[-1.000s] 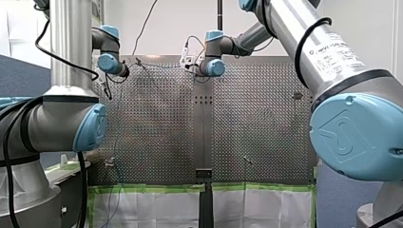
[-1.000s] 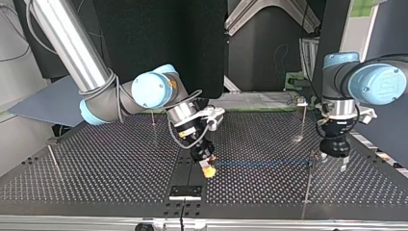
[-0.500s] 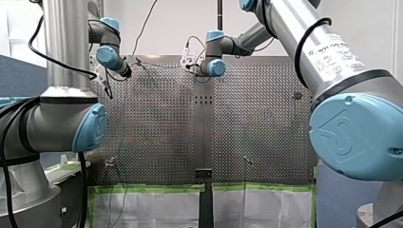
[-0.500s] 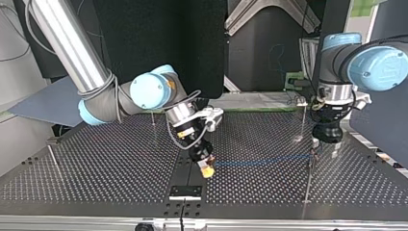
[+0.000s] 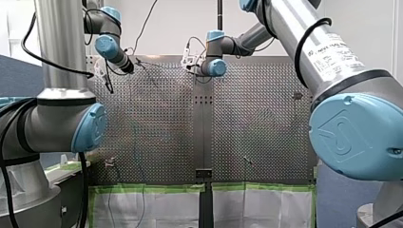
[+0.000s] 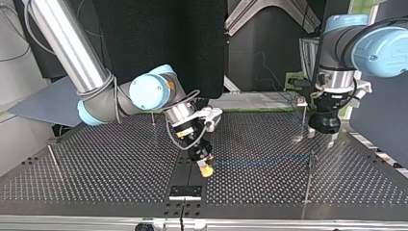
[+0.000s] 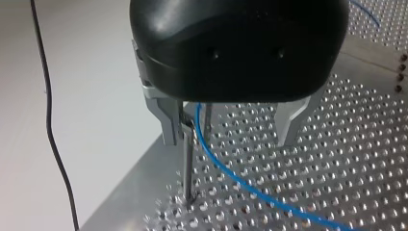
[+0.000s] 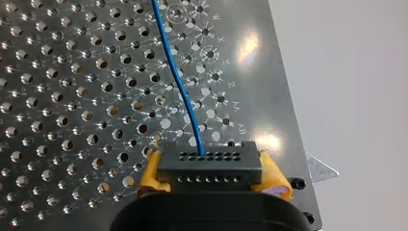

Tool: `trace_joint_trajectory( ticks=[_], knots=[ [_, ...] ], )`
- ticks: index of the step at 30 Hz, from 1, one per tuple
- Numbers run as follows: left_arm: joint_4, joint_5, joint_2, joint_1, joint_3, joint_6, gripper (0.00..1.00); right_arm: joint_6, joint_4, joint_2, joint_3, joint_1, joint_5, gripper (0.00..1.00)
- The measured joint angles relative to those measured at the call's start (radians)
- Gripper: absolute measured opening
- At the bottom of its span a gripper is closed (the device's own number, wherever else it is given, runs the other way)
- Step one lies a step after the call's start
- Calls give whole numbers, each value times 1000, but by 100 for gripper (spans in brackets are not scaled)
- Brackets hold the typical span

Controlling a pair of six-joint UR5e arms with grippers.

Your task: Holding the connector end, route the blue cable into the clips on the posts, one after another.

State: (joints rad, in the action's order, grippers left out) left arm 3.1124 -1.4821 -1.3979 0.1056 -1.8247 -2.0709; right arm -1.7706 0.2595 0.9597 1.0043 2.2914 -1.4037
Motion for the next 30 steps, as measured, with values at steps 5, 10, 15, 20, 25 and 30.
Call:
trace_joint_trajectory(
  ticks=[5,10,15,20,25,30],
  knots=[
    [40,-1,40,-13,0,8,100,-1,-3,0,0,0,0,0],
    [81,-14,81,-29,0,31,100,-2,-7,0,0,0,0,0],
    [126,-18,114,-50,1,58,100,-2,-10,0,1,0,0,0],
    [139,-14,119,-76,0,99,100,-3,-12,0,1,0,0,0],
    [133,-7,113,-100,0,139,100,-3,-12,0,1,0,0,0],
    [130,-15,82,-118,0,183,100,-2,-12,0,1,-1,2,0]
  ],
)
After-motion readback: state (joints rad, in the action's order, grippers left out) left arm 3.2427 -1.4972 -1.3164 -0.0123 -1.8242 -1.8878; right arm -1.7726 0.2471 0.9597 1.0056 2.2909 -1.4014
